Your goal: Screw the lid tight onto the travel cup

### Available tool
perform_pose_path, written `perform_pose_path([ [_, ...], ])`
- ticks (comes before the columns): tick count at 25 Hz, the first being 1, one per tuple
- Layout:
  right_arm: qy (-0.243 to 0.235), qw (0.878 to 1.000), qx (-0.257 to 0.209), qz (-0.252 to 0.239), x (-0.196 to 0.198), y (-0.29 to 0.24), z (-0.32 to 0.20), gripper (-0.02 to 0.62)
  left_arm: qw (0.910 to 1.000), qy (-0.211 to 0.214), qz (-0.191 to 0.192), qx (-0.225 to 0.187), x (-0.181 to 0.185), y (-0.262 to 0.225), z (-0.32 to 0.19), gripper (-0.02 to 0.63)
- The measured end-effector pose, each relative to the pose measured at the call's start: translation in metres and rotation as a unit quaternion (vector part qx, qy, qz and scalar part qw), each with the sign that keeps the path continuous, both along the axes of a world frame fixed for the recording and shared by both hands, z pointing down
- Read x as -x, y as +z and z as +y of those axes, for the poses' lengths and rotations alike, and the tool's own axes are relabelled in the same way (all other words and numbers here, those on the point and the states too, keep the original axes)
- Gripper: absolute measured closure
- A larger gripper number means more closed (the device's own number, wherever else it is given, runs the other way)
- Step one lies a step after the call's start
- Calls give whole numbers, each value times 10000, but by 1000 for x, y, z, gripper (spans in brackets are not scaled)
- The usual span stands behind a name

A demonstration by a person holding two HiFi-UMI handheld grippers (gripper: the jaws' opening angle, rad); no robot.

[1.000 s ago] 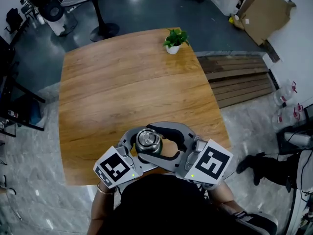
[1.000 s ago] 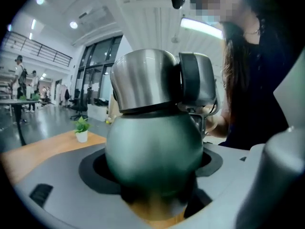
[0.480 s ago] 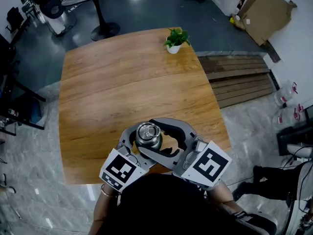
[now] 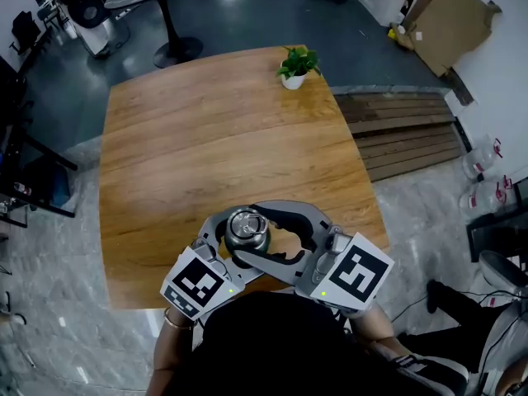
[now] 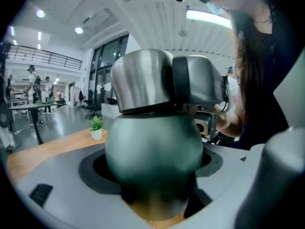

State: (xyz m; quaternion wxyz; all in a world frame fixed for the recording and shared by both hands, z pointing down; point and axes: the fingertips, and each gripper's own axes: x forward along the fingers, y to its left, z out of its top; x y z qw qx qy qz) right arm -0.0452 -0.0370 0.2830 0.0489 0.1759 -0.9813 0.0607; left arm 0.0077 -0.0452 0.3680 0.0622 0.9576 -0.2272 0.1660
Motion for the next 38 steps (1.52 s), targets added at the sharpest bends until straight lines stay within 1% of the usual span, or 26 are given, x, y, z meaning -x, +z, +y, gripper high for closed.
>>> perform_pose_path([
  [2, 234, 9997, -63, -22, 0, -2, -5, 348, 9992, -393, -12, -18, 3, -2, -9, 192],
  [5, 509, 9986, -107, -59, -1, -2, -10, 353, 9950, -992, -78, -60, 7, -2, -20, 192],
  [6, 557, 9984, -122, -59, -1, -2, -11, 355, 9935, -1132, -74, -70, 9, -2, -22, 192],
  [7, 578, 9982, -143, -58, -1, -2, -11, 356, 9929, -1184, -40, -77, 9, -2, -23, 192],
  [8, 567, 9982, -159, -68, 0, -3, -10, 356, 9937, -1114, 39, -78, 8, -3, -21, 192],
  [9, 514, 9985, -153, -93, 0, -3, -8, 354, 9957, -915, 158, -68, 7, -4, -17, 190],
  [11, 235, 9996, -49, -173, 2, -5, 0, 354, 9989, -253, 397, -32, 2, -8, -3, 192],
  [13, -139, 9996, 75, -234, 4, -6, 9, 354, 9983, 374, 450, -14, -2, -9, 12, 192],
  [14, -260, 9993, 99, -233, 4, -7, 11, 353, 9977, 547, 411, -11, -3, -9, 16, 190],
  [15, -314, 9992, 98, -209, 5, -6, 12, 353, 9975, 613, 344, -17, -2, -8, 17, 190],
  [16, -314, 9993, 74, -169, 5, -5, 12, 353, 9980, 588, 246, -39, -1, -7, 15, 192],
  [18, -204, 9998, -32, -60, 5, -2, 8, 353, 9993, 365, 0, -123, 1, -2, 9, 192],
  [20, 14, 9999, -123, 37, 5, 1, 3, 353, 9997, 64, -149, -157, 3, 2, 1, 192],
  [25, 499, 9985, -164, 167, 5, 4, -8, 353, 9973, -727, -6, 83, 3, 3, -13, 192],
  [28, 628, 9977, -194, 165, 4, 4, -10, 353, 9919, -1265, -120, 32, 8, 5, -20, 192],
  [29, 622, 9978, -194, 133, 4, 3, -10, 353, 9908, -1342, -148, -18, 10, 4, -22, 192],
  [30, 571, 9982, -178, 83, 3, 2, -9, 353, 9915, -1297, -125, -48, 10, 3, -21, 192],
  [31, 472, 9988, -138, 19, 3, 0, -7, 354, 9936, -1127, -55, -54, 9, 1, -18, 192],
  [32, 328, 9994, -80, -51, 4, -2, -4, 354, 9963, -856, 30, -51, 8, -2, -13, 192],
  [34, -25, 9999, 22, -150, 4, -5, 3, 353, 9998, -173, 117, -67, 3, -6, 1, 192],
  [36, -294, 9994, 26, -175, 5, -7, 10, 353, 9992, 371, 114, -77, 0, -8, 12, 192],
  [38, -408, 9990, 19, -200, 6, -8, 13, 350, 9979, 620, 153, -59, -2, -9, 18, 192],
])
